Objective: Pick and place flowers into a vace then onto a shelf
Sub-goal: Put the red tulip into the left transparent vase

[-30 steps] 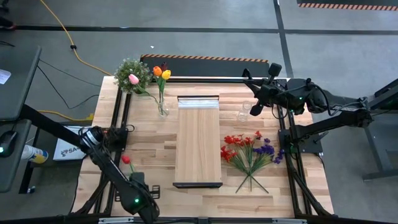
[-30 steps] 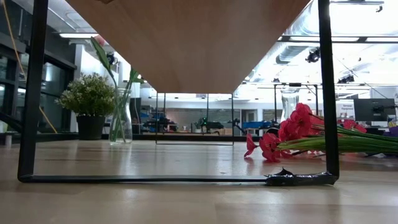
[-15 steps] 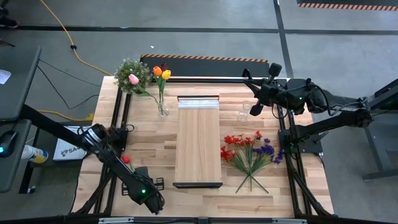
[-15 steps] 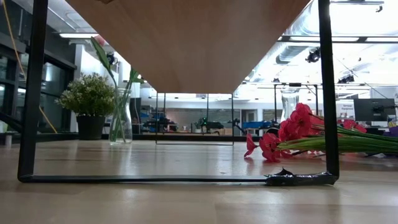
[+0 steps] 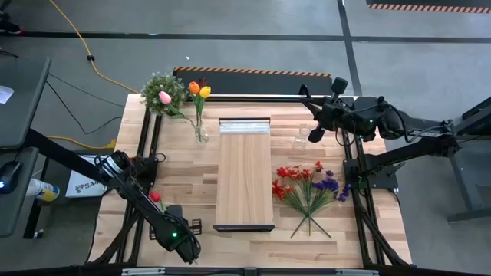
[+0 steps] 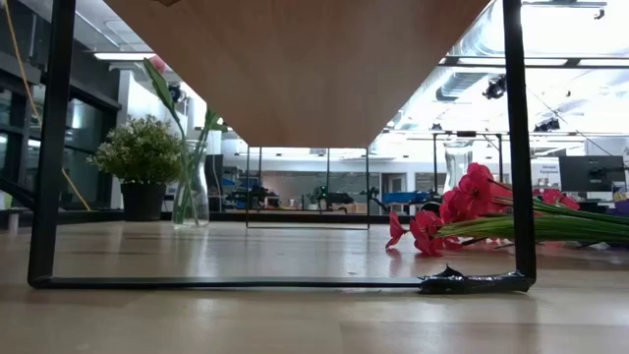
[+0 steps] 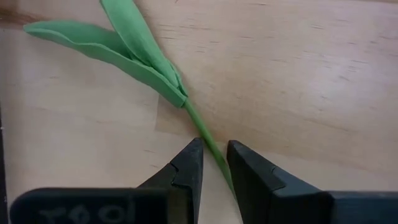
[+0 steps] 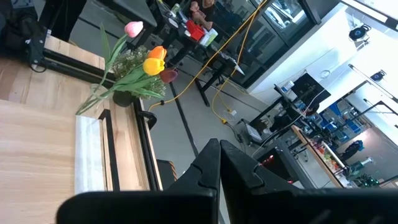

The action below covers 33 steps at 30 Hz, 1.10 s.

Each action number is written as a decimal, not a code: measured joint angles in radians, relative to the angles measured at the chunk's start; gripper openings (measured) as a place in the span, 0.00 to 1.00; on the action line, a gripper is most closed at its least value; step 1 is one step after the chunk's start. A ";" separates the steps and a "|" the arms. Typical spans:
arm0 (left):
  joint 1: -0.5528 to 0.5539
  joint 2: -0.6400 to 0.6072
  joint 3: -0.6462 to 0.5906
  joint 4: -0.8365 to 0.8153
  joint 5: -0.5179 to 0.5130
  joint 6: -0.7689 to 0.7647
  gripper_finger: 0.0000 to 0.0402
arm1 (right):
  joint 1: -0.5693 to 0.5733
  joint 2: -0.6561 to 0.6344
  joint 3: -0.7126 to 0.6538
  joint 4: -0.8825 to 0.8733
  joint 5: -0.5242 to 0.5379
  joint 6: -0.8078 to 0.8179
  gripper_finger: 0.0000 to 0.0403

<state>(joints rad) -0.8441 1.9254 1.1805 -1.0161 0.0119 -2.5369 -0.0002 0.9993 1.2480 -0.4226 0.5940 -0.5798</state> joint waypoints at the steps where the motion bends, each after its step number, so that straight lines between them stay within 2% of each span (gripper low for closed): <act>1: 0.000 0.000 0.000 0.000 -0.002 0.002 0.29 | 0.000 0.000 0.000 0.003 0.000 0.000 0.00; 22: -0.001 0.002 -0.001 -0.005 -0.018 0.018 0.29 | 0.000 0.000 0.000 0.024 -0.050 0.030 0.00; 26: -0.001 0.002 -0.001 -0.005 -0.020 0.016 0.23 | 0.000 0.000 0.000 0.024 -0.050 0.030 0.00; 31: 0.000 0.002 -0.001 -0.012 -0.036 0.016 0.07 | 0.000 0.000 0.000 0.024 -0.050 0.030 0.00; 33: 0.000 0.002 -0.001 -0.016 -0.049 0.016 0.05 | 0.000 0.000 0.000 0.024 -0.050 0.030 0.00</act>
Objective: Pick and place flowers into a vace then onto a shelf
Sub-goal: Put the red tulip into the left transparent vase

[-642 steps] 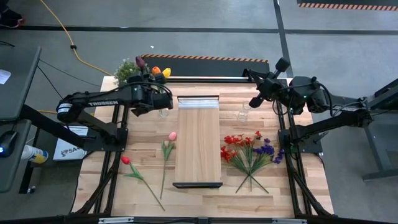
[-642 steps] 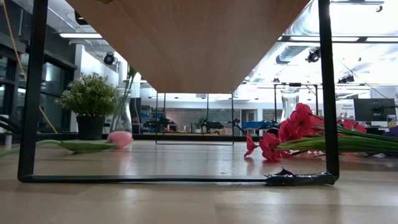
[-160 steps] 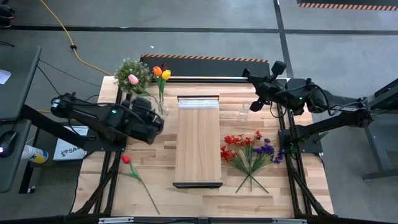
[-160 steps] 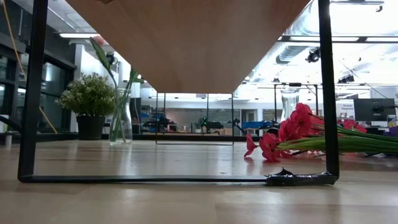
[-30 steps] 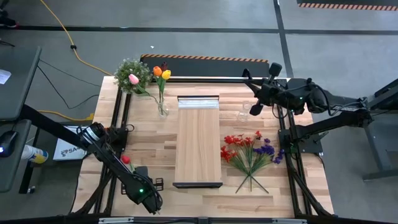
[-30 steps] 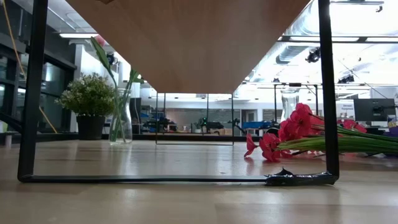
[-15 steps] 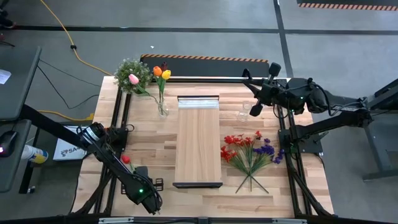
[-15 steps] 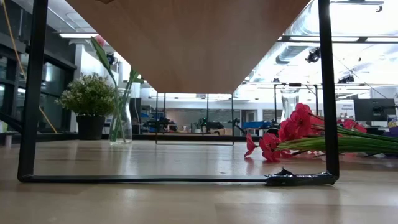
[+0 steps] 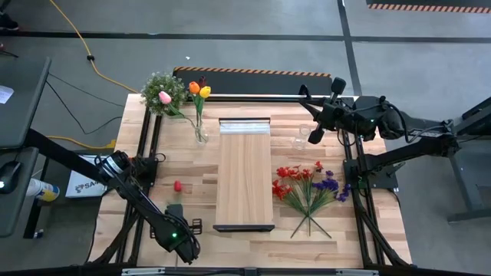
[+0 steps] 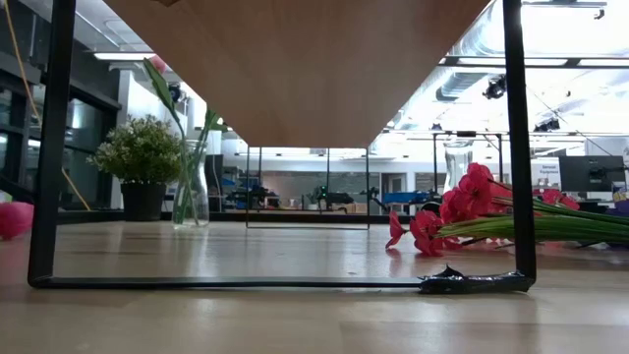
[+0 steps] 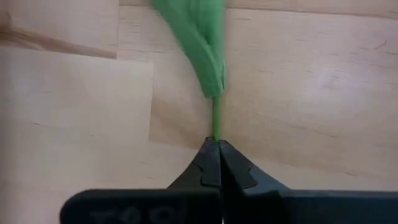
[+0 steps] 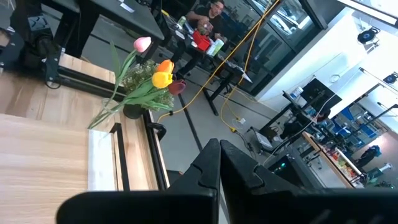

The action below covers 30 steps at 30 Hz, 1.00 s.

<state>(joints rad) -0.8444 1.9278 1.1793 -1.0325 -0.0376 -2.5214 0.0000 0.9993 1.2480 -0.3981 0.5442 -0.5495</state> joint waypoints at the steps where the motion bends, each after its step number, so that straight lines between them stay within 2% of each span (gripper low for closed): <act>1: 0.000 0.000 0.000 0.000 -0.004 0.000 0.05 | 0.000 0.000 0.000 0.000 0.000 0.000 0.00; 5: 0.000 0.000 0.000 0.000 -0.007 -0.003 0.08 | 0.000 0.000 0.000 0.000 0.000 0.000 0.00; 9: 0.000 0.000 0.000 0.000 -0.019 -0.004 0.05 | 0.000 0.000 0.000 0.000 0.000 0.000 0.00; 16: 0.006 -0.016 -0.005 -0.049 -0.098 -0.008 0.05 | 0.000 0.000 0.000 0.000 0.001 0.000 0.00; 20: 0.025 -0.020 0.022 -0.160 -0.158 -0.008 0.05 | 0.000 0.000 0.000 0.000 0.001 0.000 0.00; 30: 0.050 -0.026 0.208 -0.549 -0.180 -0.002 0.05 | 0.000 0.000 0.000 0.014 0.002 0.003 0.00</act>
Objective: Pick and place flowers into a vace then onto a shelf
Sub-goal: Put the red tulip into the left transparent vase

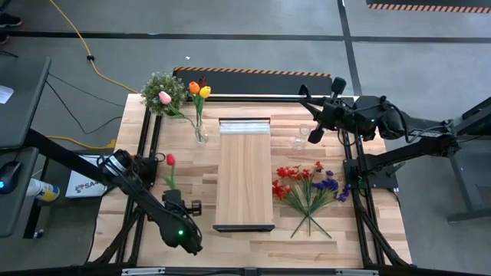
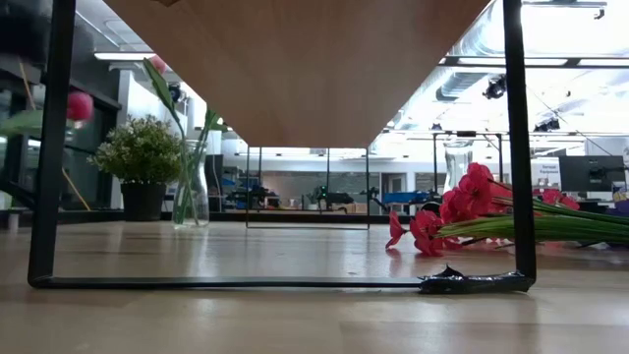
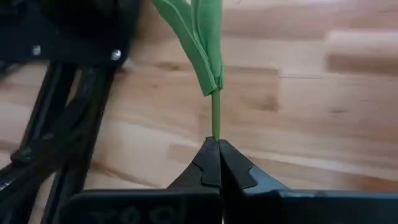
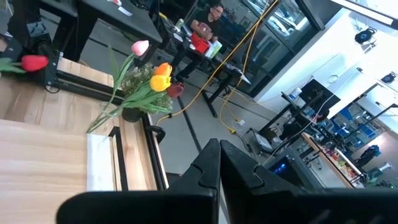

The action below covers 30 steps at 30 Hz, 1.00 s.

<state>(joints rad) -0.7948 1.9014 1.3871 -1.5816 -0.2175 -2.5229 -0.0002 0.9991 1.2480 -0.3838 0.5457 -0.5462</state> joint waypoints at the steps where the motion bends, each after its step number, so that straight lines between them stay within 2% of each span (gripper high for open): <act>1: 0.002 -0.005 0.009 0.014 -0.021 0.003 0.05 | 0.000 0.000 0.000 0.004 0.000 0.000 0.00; 16: 0.037 -0.108 0.019 0.008 -0.378 0.024 0.05 | 0.000 0.000 0.000 0.009 -0.037 -0.003 0.00; 24: 0.036 -0.177 0.019 0.011 -0.528 0.061 0.05 | 0.001 0.000 0.000 0.007 -0.037 -0.004 0.00; 30: 0.044 -0.256 0.019 0.010 -0.725 0.144 0.05 | 0.001 0.000 0.000 0.007 -0.037 -0.011 0.00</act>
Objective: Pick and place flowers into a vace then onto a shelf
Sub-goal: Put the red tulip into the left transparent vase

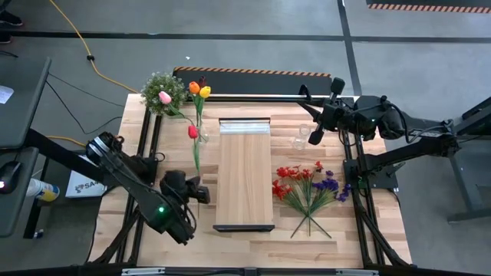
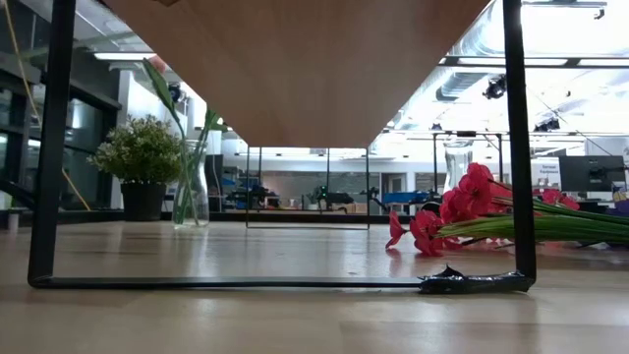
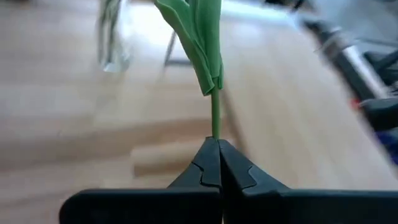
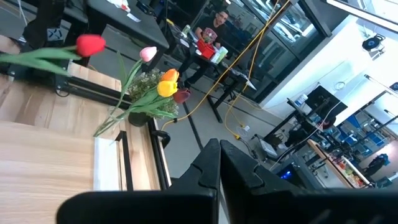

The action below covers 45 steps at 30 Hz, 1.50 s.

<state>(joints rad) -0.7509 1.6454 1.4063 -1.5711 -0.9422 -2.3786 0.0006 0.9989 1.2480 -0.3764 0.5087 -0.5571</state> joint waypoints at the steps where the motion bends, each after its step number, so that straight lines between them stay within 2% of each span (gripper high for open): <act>1: 0.006 -0.013 0.000 0.000 -0.033 0.023 0.05 | 0.000 0.000 0.000 0.000 0.000 0.000 0.00; 12: 0.164 -0.216 0.000 0.000 -0.363 0.424 0.05 | 0.000 0.000 0.000 0.000 0.052 -0.011 0.00; 18: 0.262 -0.325 0.001 -0.002 -0.556 0.563 0.05 | 0.000 0.000 0.000 0.000 0.125 -0.055 0.00; 21: 0.311 -0.362 0.001 -0.001 -0.618 0.610 0.05 | -0.001 0.000 0.000 -0.001 0.141 -0.066 0.00; 27: 0.447 -0.393 0.001 0.000 -0.631 0.671 0.05 | -0.001 0.000 0.000 -0.001 0.141 -0.075 0.00; 34: 0.586 -0.378 -0.019 0.008 -0.631 0.672 0.05 | -0.001 0.000 0.000 -0.001 0.142 -0.079 0.00; 45: 0.697 -0.334 -0.118 0.143 -0.624 0.672 0.05 | -0.053 0.000 0.000 -0.005 0.136 -0.083 0.00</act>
<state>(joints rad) -0.0542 1.3109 1.2881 -1.4280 -1.5659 -1.7065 -0.0526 0.9989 1.2480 -0.3813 0.6447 -0.6399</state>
